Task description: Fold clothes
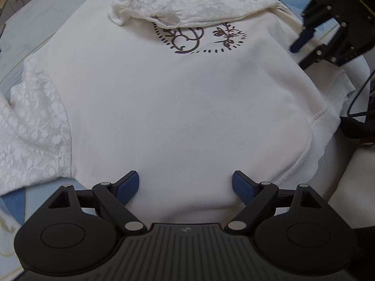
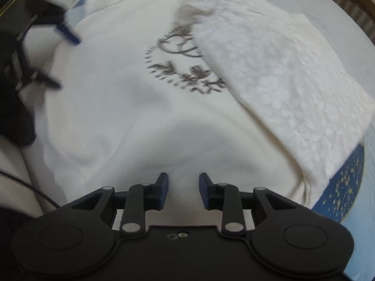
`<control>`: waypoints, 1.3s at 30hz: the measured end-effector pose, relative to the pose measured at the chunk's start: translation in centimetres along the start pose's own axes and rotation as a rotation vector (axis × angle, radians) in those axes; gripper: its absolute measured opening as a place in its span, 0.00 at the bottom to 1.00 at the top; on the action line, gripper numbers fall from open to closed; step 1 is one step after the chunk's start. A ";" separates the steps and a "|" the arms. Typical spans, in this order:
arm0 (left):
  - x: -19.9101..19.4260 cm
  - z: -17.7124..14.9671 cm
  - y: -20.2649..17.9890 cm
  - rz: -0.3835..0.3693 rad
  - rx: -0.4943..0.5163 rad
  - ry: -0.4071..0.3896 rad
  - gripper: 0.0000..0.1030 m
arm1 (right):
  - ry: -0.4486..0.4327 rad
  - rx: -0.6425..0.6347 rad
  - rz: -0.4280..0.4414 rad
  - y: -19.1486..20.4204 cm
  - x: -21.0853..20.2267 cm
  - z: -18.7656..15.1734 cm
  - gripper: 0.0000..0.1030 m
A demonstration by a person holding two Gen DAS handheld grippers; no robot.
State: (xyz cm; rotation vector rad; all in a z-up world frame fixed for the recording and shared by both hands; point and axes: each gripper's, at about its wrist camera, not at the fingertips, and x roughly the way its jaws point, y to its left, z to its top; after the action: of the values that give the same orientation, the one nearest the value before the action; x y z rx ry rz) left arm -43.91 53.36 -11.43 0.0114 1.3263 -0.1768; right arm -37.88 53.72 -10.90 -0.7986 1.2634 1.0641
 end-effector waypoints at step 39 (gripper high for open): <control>-4.4 -4.6 27.1 0.290 -1.082 -0.166 0.86 | -0.095 -0.132 -0.082 -6.0 1.5 17.5 1.00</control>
State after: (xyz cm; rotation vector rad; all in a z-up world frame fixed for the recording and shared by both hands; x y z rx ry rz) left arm -45.66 81.14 -10.80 -0.7056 1.0998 0.7794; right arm -26.28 68.12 -10.03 -0.8823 1.0801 1.1138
